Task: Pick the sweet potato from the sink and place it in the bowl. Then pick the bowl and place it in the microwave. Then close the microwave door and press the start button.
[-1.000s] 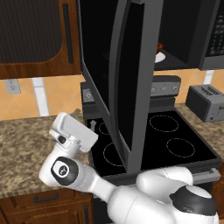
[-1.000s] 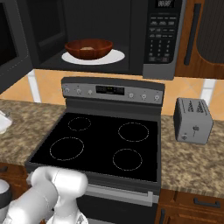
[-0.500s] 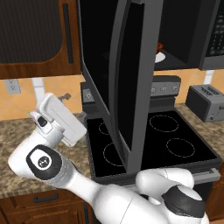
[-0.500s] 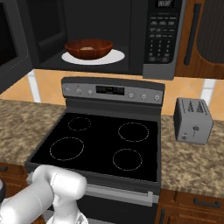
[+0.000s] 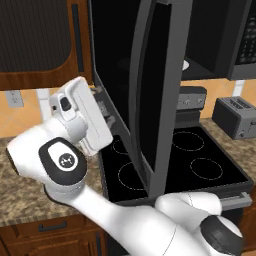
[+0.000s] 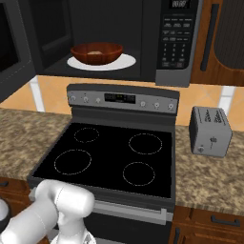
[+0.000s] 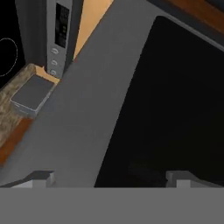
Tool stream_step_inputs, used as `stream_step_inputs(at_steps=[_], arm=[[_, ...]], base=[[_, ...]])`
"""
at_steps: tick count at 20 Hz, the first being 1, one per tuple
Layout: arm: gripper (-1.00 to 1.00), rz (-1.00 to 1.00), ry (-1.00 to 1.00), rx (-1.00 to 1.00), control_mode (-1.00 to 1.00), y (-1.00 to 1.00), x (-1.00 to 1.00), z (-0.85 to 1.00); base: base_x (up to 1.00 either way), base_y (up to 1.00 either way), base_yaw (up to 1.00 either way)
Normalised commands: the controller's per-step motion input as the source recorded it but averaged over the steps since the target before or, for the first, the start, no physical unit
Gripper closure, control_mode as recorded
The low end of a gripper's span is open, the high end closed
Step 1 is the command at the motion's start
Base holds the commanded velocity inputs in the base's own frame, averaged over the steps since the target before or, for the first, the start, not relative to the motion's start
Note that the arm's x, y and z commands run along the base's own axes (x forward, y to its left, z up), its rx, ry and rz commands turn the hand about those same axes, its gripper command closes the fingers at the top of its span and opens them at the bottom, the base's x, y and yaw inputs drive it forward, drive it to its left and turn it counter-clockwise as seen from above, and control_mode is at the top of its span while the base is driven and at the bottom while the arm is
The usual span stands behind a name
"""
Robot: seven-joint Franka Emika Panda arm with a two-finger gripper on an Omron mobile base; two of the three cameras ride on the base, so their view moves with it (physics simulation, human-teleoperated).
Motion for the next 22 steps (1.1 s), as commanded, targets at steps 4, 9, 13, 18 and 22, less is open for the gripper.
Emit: stream_step_inputs(at_steps=[4,9,13,18,22], arm=[[-1.00,0.10,0.31,0.07,-1.00,-0.83,-0.01,0.20],[-1.00,0.17,0.31,0.04,-1.00,-0.84,0.00,0.10],[-1.00,0.26,0.29,0.04,-1.00,-0.84,0.00,0.02],[-1.00,0.29,0.13,0.10,-1.00,-0.85,0.02,0.00],[-1.00,0.23,0.00,0.16,-1.00,-0.79,0.19,0.00]], base=[[0.00,0.00,0.00],[0.00,0.00,0.00],[0.00,0.00,0.00],[0.00,0.00,0.00],[0.00,0.00,0.00]])
